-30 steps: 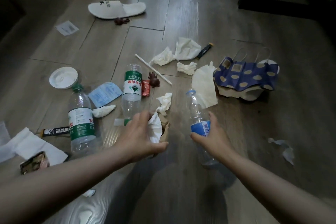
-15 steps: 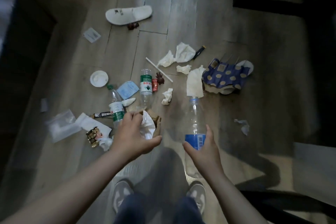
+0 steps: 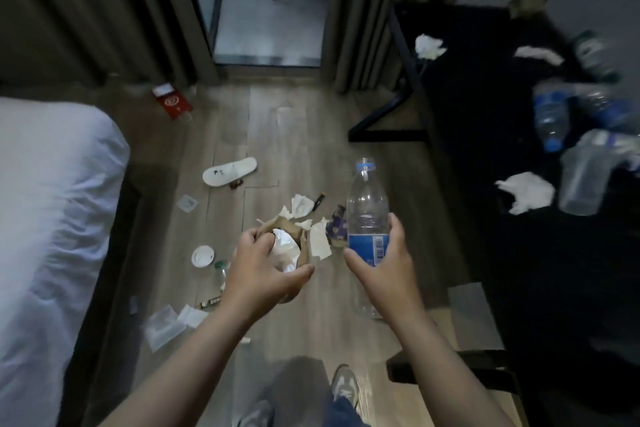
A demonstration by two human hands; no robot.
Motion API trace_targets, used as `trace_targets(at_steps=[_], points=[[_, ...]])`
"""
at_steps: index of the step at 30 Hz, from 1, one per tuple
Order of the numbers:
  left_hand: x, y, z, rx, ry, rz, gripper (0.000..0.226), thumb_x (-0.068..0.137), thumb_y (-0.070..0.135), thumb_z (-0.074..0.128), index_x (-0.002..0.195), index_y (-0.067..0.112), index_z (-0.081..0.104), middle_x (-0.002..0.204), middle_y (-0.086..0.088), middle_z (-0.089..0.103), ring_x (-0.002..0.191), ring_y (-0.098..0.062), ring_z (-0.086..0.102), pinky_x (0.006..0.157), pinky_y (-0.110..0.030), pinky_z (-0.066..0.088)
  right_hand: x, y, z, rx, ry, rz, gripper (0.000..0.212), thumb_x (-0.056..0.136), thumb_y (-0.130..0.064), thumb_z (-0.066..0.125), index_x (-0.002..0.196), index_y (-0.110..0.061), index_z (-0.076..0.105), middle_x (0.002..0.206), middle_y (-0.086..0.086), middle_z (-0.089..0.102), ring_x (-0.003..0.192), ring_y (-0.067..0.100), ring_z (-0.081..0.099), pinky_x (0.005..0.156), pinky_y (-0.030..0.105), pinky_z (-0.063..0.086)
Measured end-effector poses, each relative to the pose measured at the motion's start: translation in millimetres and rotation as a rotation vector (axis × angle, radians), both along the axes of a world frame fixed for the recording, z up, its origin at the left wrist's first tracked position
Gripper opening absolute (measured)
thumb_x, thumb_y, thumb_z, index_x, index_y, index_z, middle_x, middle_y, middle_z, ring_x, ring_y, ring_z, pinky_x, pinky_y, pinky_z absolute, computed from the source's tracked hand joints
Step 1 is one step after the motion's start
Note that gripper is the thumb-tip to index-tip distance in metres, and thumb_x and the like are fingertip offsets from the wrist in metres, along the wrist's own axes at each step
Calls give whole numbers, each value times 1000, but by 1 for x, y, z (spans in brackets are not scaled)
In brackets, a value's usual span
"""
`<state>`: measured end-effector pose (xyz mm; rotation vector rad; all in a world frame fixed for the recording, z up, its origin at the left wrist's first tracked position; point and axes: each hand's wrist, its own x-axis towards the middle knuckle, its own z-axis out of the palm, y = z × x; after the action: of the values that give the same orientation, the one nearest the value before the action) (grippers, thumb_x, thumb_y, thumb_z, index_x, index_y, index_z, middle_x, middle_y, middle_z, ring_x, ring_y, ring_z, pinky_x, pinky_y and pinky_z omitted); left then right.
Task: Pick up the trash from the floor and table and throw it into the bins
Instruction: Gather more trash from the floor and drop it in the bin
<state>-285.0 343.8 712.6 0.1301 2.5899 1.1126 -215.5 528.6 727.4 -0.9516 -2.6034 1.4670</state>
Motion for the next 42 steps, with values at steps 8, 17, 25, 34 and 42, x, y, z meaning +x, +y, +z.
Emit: trace_targets(at_steps=[8,17,25,34,42], points=[[34,16,141,246,174,-269,49,55,51,81,82,21,52,111,9,37,103,-11,41,81,-22,33,99,-28,161,44,256,-394,90,77,-39,75,148,-37,19,125,-10,54,102,5,60,83,28,56],[151,84,221,277,244,-855,91,61,57,78,132,20,35,133,7,30,122,-16,39,99,-36,44,266,-60,237,201,328,-913,91,76,-36,77,147,-38,21,112,-19,56,96,1,60,81,24,52],[328,81,252,432,172,-1302,77,59,49,82,115,24,36,114,9,36,105,-11,44,82,-25,41,443,-143,260,361,299,-1344,93,76,-38,77,149,-33,20,102,-18,59,85,-2,61,75,16,46],[563,-26,262,431,105,-1694,91,48,61,81,119,21,39,115,9,36,108,-15,45,88,-30,43,652,-318,260,474,253,-1715,91,76,-35,78,149,-29,23,105,-23,57,91,-14,55,70,4,40],[744,-147,270,450,40,-2036,86,52,54,85,116,20,38,114,8,40,104,-12,46,85,-27,42,792,-483,258,517,216,-2068,84,75,-35,76,145,-33,28,102,-12,64,86,4,63,78,28,53]])
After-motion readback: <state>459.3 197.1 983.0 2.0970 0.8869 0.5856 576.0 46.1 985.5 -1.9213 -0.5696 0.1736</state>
